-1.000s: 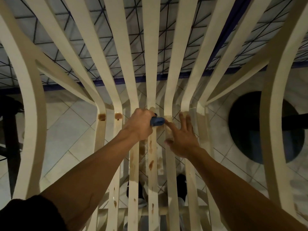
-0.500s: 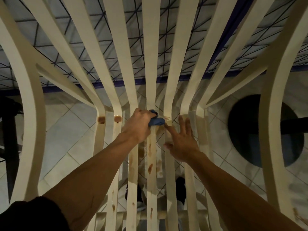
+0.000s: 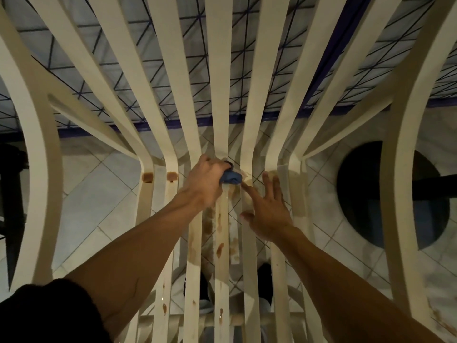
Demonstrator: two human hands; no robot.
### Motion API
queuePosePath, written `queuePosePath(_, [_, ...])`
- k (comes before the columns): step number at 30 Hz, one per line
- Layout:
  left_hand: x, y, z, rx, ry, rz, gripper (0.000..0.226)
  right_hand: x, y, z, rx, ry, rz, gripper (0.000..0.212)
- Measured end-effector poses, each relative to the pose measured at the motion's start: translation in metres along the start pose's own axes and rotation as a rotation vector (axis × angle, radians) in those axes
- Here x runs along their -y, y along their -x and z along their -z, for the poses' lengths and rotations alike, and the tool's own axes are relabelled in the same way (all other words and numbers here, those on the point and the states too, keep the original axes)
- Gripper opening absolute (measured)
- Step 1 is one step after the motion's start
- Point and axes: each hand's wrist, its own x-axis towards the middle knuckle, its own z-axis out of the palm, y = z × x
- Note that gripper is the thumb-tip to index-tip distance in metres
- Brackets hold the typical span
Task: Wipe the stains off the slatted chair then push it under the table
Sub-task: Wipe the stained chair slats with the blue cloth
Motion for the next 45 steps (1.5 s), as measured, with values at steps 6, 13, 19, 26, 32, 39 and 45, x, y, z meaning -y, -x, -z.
queuePosePath(6, [0.001,0.011,-0.004,0.057,0.049,0.047,0.031,0.0,0.0,0.0,-0.004,-0.015,0.006,0.08])
queuePosePath(13, [-0.004,0.004,0.004,0.113,0.009,0.048,0.033,0.0,0.001,0.0,-0.005,-0.012,0.008,0.08])
queuePosePath(19, [-0.002,0.003,0.0,0.017,0.017,0.006,0.034,-0.004,-0.001,-0.002,-0.002,-0.011,0.016,0.08])
queuePosePath(26, [-0.003,0.009,0.007,0.176,0.099,0.119,0.036,-0.003,0.002,0.001,0.006,-0.028,0.015,0.08])
queuePosePath(32, [0.0,0.002,0.013,0.026,0.076,0.124,0.033,-0.006,0.0,-0.001,-0.014,-0.052,0.028,0.082])
queuePosePath(39, [-0.004,0.013,0.015,0.227,0.11,0.196,0.022,-0.004,0.001,-0.001,-0.019,-0.062,0.018,0.081])
queuePosePath(45, [-0.004,0.012,0.022,0.234,0.066,0.189,0.026,-0.003,0.0,0.0,-0.018,-0.081,0.021,0.08])
